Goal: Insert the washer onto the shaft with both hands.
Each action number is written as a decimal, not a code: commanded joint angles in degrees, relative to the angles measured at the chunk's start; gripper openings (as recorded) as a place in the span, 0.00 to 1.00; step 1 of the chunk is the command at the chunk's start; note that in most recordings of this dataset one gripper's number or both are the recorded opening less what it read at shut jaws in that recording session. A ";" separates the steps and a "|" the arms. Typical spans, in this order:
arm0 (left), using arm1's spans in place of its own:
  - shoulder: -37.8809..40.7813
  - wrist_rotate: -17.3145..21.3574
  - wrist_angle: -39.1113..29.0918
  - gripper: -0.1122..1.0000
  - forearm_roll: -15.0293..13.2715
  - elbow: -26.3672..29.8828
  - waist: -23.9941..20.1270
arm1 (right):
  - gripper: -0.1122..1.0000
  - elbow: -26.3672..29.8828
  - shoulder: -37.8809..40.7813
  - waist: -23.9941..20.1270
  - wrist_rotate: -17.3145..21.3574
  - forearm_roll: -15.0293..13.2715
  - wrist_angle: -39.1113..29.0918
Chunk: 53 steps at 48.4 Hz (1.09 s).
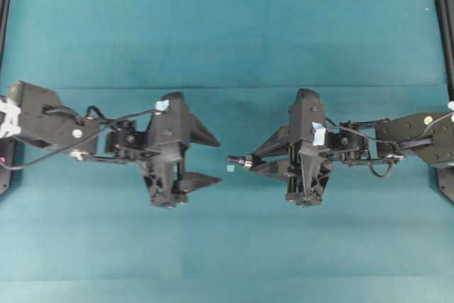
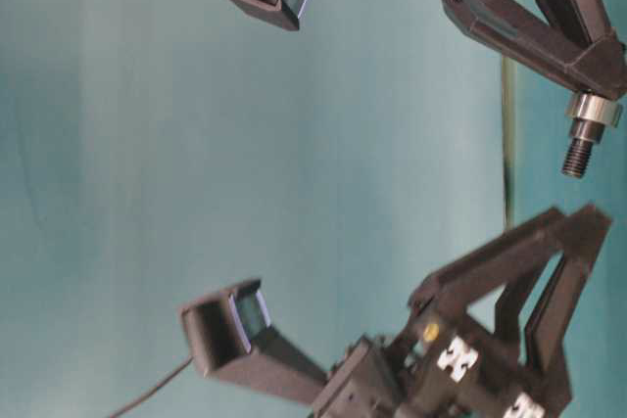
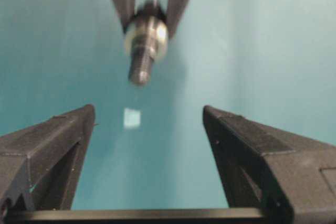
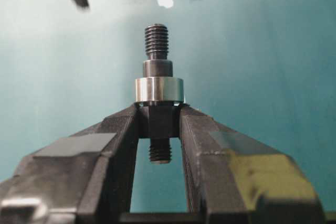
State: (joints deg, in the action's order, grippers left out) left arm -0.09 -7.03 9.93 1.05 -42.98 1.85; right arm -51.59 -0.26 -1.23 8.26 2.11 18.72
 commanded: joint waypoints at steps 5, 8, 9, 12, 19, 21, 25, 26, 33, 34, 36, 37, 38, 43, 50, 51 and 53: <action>-2.90 0.09 0.00 0.90 0.18 -0.97 0.09 | 0.10 0.44 -0.62 -0.18 0.35 0.18 0.35; -3.34 0.09 -0.26 0.90 0.18 -1.41 0.09 | 0.10 0.53 -0.62 -0.09 0.35 0.18 0.35; -3.43 0.09 -0.35 0.90 0.18 -1.49 0.09 | 0.10 0.44 -0.62 -0.18 0.35 0.09 0.35; -3.69 0.00 -0.62 0.90 0.18 -1.76 0.09 | 0.10 0.44 -0.62 -0.18 0.35 0.18 0.35; -3.78 0.00 -0.88 0.90 0.18 -1.85 0.09 | 0.10 0.44 -0.62 -0.18 0.35 0.09 0.35; -3.78 0.00 -0.88 0.90 0.18 -1.85 0.09 | 0.10 0.53 -0.62 -0.18 0.35 0.09 0.35; -3.78 0.00 -0.88 0.90 0.18 -1.85 0.09 | 0.10 0.44 -0.62 -0.18 0.35 0.09 0.35; -3.78 0.00 -0.88 0.90 0.18 -1.85 0.00 | 0.10 0.53 -0.62 -0.18 0.35 0.18 0.35; -3.78 0.00 -0.88 0.90 0.18 -1.93 0.00 | 0.10 0.53 -0.62 -0.18 0.35 0.18 0.35; -3.78 0.00 -0.97 0.90 0.18 -1.85 0.09 | 0.10 0.53 -0.62 -0.18 0.35 0.18 0.35; -3.78 0.00 -0.97 0.90 0.18 -1.93 0.09 | 0.10 0.53 -0.62 -0.18 0.35 0.09 0.35; -3.78 0.00 -1.05 0.90 0.18 -1.93 0.09 | 0.10 0.53 -0.62 -0.18 0.35 0.18 0.35; -3.87 0.00 -1.05 0.90 0.18 -1.93 0.09 | 0.10 0.53 -0.62 -0.09 0.35 0.18 0.35; -3.87 0.00 -1.49 0.90 0.18 -2.02 0.09 | 0.10 0.53 -0.62 -0.18 0.35 0.09 0.35; -3.87 0.00 -1.93 0.90 0.18 -2.11 0.00 | 0.10 0.53 -0.62 -0.18 0.35 0.09 0.35; -3.87 0.00 -1.93 0.90 0.18 -2.02 0.09 | 0.10 0.53 -0.62 -0.09 0.35 0.09 0.35; -3.87 0.00 -2.02 0.90 0.18 -2.11 0.09 | 0.10 0.53 -0.62 -0.09 0.35 0.09 0.35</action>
